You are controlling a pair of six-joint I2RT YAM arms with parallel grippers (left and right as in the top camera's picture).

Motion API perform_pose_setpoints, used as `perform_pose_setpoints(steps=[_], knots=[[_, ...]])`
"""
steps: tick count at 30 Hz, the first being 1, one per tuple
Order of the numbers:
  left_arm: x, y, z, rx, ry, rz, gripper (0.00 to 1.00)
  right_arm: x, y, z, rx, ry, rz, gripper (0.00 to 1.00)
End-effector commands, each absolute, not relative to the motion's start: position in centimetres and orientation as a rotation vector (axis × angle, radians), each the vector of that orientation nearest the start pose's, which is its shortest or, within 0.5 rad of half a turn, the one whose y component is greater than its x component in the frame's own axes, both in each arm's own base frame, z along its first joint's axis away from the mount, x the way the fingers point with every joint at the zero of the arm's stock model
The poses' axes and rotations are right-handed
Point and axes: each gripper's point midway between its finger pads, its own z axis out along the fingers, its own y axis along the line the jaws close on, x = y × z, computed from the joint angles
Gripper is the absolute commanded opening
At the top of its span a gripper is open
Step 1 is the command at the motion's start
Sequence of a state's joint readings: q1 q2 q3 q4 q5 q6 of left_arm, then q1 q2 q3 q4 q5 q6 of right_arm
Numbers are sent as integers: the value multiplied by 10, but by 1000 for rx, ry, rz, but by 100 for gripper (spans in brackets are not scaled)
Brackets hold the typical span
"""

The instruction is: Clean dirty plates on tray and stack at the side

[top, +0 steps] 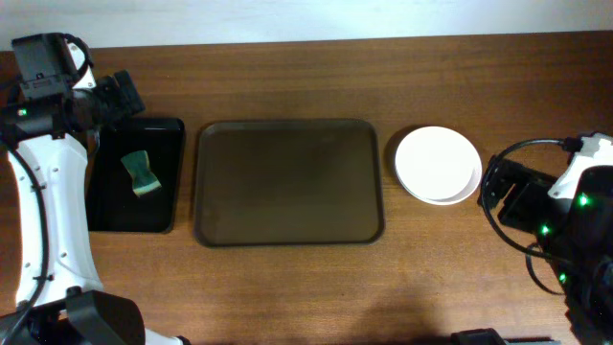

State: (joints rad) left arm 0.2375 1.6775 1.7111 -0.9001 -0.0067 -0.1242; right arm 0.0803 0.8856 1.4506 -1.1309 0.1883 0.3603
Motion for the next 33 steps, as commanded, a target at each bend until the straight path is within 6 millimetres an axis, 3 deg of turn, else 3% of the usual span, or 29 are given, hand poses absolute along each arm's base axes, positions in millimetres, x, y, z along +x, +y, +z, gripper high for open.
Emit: perform_pose_setpoints(steps=[1,5,8,13,20,23,24,33], knots=[[438,106,254,-432,2406,48,99,220,-18,360,377,1949,50,98],[438,106,254,-432,2406,48,99,204,-18,291,363,1721,116,98],[438,106,254,-432,2406,48,99,218,-14,244,344,1580,163,98],[438,106,254,-432,2406,48,99,234,-9,204,326,1565,185,99],[438,106,254,-432,2406,48,99,246,-6,187,277,1499,180,98],[438,106,254,-432,2406,48,99,246,7,156,227,1635,219,98],[438,106,254,-432,2406,48,99,245,16,156,133,1648,209,98],[438,106,254,-433,2408,48,99,245,16,156,134,1648,210,98]])
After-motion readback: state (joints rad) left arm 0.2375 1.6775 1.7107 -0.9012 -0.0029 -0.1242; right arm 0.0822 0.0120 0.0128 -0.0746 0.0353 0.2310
